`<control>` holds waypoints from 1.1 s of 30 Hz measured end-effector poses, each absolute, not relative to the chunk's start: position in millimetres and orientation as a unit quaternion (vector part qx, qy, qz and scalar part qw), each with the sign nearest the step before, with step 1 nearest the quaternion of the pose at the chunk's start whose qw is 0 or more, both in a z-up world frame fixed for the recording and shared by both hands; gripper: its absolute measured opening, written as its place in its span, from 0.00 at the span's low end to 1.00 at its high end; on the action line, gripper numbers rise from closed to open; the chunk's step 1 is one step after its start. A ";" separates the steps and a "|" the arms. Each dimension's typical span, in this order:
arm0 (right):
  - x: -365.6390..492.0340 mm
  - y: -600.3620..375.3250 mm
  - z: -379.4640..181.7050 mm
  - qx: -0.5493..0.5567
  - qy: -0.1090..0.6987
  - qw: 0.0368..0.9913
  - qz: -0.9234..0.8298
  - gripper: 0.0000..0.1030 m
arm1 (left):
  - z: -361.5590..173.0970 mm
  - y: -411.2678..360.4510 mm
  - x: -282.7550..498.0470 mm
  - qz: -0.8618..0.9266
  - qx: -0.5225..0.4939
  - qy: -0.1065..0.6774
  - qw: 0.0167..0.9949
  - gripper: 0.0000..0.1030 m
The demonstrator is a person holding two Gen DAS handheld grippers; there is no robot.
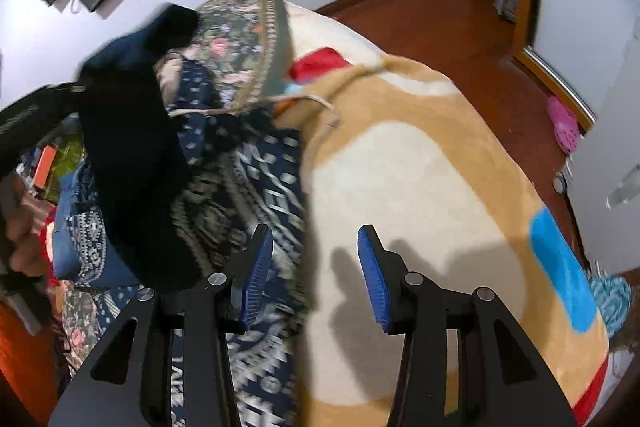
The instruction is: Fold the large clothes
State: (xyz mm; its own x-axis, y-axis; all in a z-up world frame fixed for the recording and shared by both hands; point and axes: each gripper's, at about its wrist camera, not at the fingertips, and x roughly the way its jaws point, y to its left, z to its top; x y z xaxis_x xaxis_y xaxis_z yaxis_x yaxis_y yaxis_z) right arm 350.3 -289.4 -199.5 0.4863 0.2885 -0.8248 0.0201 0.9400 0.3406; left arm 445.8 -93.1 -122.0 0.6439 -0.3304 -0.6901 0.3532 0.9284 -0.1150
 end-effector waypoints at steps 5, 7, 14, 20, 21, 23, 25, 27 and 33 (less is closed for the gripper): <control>370.4 -258.3 -198.7 0.109 0.519 0.841 0.107 0.39 | -107.2 -20.3 423.5 -0.143 0.003 0.362 0.921 0.05; 376.7 -248.2 -203.5 0.097 0.532 0.834 0.113 0.39 | -113.7 5.2 413.3 -0.120 0.014 0.363 0.924 0.05; 381.3 -214.5 -237.8 0.060 0.584 0.802 0.113 0.39 | -165.2 76.7 382.3 -0.069 0.004 0.400 0.914 0.05; 370.8 -191.7 -253.3 -0.017 0.589 0.801 0.111 0.44 | -211.4 132.3 360.4 -0.038 -0.071 0.448 0.890 0.05; 370.4 -190.7 -253.3 -0.021 0.589 0.800 0.110 0.44 | -219.9 139.5 357.0 -0.041 -0.085 0.459 0.884 0.05; 371.3 -192.1 -253.7 -0.019 0.591 0.799 0.110 0.44 | -233.6 149.5 349.6 -0.046 -0.105 0.474 0.873 0.08; 372.4 -195.1 -254.5 -0.010 0.593 0.797 0.110 0.44 | -245.2 161.0 339.8 -0.045 -0.132 0.480 0.866 0.16; 373.3 -193.8 -255.4 -0.012 0.592 0.798 0.110 0.44 | -253.1 170.9 332.3 -0.042 -0.159 0.480 0.862 0.21; 376.7 -186.9 -257.3 -0.023 0.591 0.800 0.105 0.45 | -266.6 205.0 307.8 -0.050 -0.271 0.472 0.838 0.30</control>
